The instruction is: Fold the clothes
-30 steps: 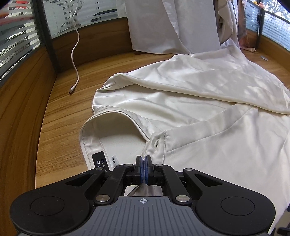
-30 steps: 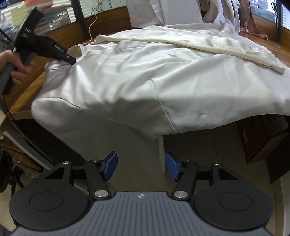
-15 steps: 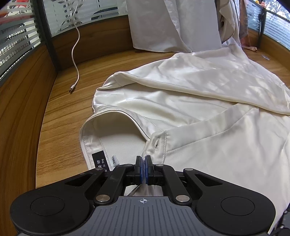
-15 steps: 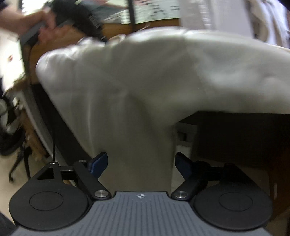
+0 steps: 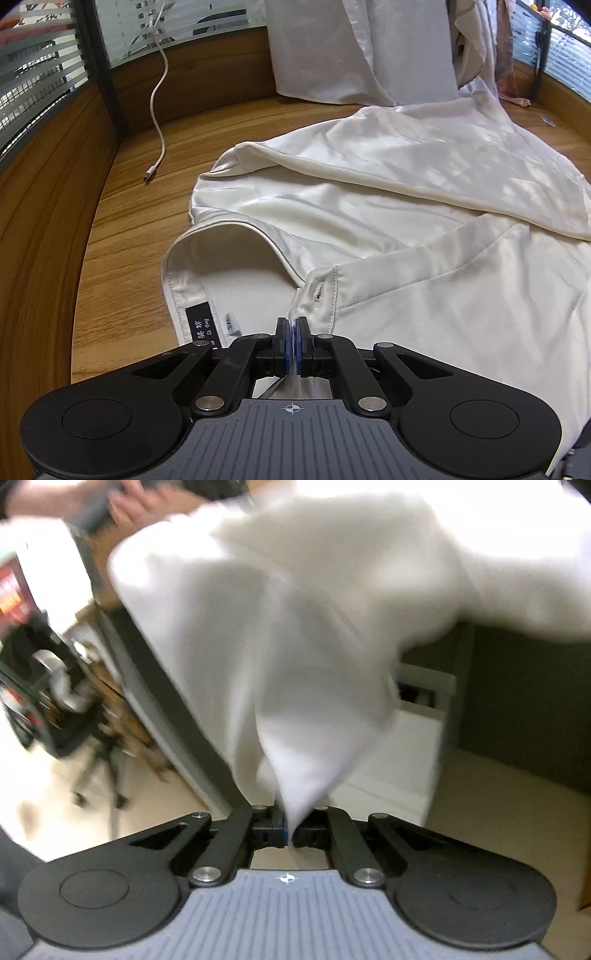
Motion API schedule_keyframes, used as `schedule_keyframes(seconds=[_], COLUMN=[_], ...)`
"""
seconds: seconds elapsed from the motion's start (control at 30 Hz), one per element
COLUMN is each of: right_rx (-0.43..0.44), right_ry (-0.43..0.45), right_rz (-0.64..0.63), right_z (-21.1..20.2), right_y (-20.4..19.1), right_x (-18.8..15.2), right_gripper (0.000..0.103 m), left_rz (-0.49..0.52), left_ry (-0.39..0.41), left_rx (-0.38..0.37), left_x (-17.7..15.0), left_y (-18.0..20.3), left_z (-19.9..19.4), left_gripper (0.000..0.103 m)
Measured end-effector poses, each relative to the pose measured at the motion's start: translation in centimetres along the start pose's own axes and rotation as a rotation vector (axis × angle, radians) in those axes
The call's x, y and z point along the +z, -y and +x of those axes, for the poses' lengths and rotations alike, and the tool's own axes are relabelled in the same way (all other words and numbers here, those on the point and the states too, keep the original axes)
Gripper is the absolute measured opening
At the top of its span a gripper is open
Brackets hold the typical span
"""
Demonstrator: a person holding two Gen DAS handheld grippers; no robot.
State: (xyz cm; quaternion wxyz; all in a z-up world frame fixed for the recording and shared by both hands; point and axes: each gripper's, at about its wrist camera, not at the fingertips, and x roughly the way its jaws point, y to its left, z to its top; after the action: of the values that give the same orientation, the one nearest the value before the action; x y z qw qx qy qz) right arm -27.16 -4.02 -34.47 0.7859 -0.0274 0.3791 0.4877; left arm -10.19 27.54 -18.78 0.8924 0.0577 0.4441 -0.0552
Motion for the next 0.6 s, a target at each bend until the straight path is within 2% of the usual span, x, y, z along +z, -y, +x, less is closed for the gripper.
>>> schedule_keyframes(seconds=[0.07,0.17,0.23,0.37,0.5,0.6], right_rx=[0.074,0.168,0.206,0.251,0.268,0.287], right_ry=[0.026,0.073,0.098,0.130,0.140,0.142], right_rz=[0.047,0.104,0.126,0.146,0.127,0.120], right_z=[-2.5,-6.3,-8.5,-11.5,-13.0,-13.7], right_y=[-1.1,-2.6,-3.4,-4.7,-5.5,-5.8], right_x=[0.9,2.8,4.4,7.6,9.8,10.5], right_gripper=[0.002,0.002,0.002,0.002,0.002,0.002], left_rz=[-0.005,-0.017,-0.024,0.000,0.029,0.072], left_ry=[0.011,0.070,0.115,0.180,0.178,0.159], left_rx=[-0.018,-0.054,-0.087,-0.177,-0.246,-0.270], left_x=[-0.1,-0.1,-0.2,-1.8,-4.9,-7.8], left_y=[0.0,-0.1,-0.2,-0.2,0.9,2.6], left_z=[-0.5,-2.9,-5.2,-10.6,-15.2,-17.7], left_gripper=[0.006,0.010,0.018,0.021,0.024,0.032])
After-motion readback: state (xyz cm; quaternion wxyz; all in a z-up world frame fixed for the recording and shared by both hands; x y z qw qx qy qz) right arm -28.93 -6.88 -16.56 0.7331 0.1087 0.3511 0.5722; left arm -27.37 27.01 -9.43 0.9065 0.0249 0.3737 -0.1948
